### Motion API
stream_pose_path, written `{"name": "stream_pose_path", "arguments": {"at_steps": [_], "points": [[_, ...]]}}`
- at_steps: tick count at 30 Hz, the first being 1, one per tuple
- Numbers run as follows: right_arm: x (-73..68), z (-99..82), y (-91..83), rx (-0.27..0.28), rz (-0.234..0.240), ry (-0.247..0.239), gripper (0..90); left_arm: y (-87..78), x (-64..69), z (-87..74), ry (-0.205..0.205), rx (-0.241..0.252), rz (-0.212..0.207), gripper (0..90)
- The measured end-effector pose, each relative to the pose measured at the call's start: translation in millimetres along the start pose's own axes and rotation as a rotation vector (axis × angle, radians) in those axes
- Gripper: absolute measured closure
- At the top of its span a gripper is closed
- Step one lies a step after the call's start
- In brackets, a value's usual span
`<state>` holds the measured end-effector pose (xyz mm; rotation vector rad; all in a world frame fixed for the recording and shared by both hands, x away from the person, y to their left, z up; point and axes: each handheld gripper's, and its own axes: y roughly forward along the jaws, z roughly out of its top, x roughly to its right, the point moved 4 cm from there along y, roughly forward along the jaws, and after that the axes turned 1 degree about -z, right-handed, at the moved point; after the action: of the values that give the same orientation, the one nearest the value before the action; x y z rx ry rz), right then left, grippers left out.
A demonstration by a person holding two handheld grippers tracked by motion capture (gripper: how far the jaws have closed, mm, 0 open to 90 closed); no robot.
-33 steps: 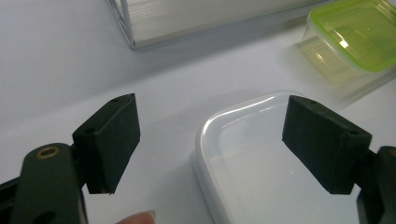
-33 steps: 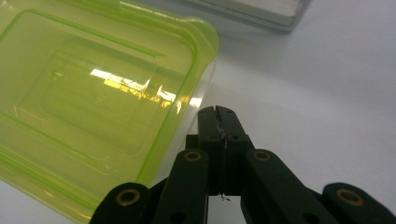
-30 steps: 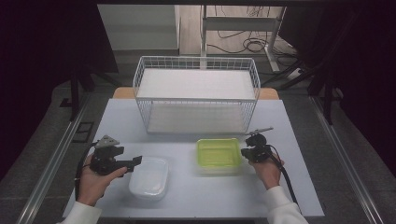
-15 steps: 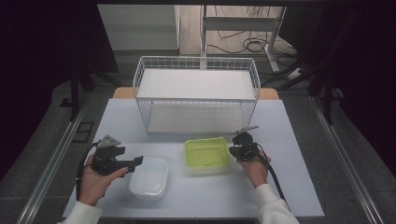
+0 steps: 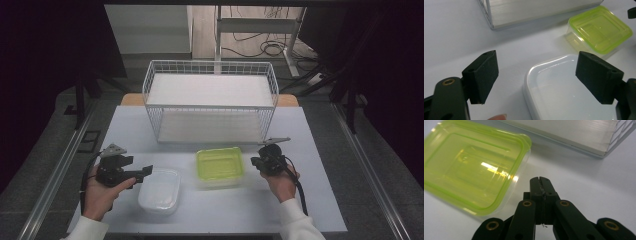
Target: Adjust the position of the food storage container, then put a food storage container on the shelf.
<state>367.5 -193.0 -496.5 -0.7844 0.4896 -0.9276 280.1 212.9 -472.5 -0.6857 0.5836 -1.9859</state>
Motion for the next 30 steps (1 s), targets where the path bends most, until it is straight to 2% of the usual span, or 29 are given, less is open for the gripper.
{"name": "stream_pose_path", "arguments": {"at_steps": [3,5,8,10,12,17,19,26,30], "points": [[0.8,-1.6,-6.9,0.019,0.037,0.02,83.8,-0.1,0.7,1.0,0.0,0.005,0.001,18.0],[1.9,-2.0,-9.4,0.036,0.054,0.012,70.9,0.9,1.5,1.5,0.011,0.009,0.007,17.8],[2.3,-0.4,-12.6,0.075,0.027,-0.015,44.6,1.6,4.2,1.9,0.015,0.018,0.0,17.4],[2.9,1.3,-14.6,0.103,0.029,-0.009,33.4,0.3,5.9,2.5,0.02,0.03,-0.002,17.2],[3.8,2.4,-17.0,0.124,0.047,0.008,28.0,-2.1,8.1,4.1,0.02,0.044,0.011,17.0],[5.5,2.9,-19.8,0.138,0.113,0.047,22.9,-1.2,18.6,11.6,-0.02,0.026,-0.031,18.5],[4.5,2.6,-20.4,0.139,0.14,0.062,25.2,2.9,25.2,15.5,-0.027,0.006,-0.061,19.1],[-0.5,5.8,-20.7,0.127,0.2,0.064,29.9,22.6,54.0,34.8,-0.05,-0.063,-0.116,22.2],[-1.7,10.3,-21.1,0.129,0.234,0.074,30.6,37.9,64.5,47.9,-0.067,-0.108,-0.159,23.2]]}}
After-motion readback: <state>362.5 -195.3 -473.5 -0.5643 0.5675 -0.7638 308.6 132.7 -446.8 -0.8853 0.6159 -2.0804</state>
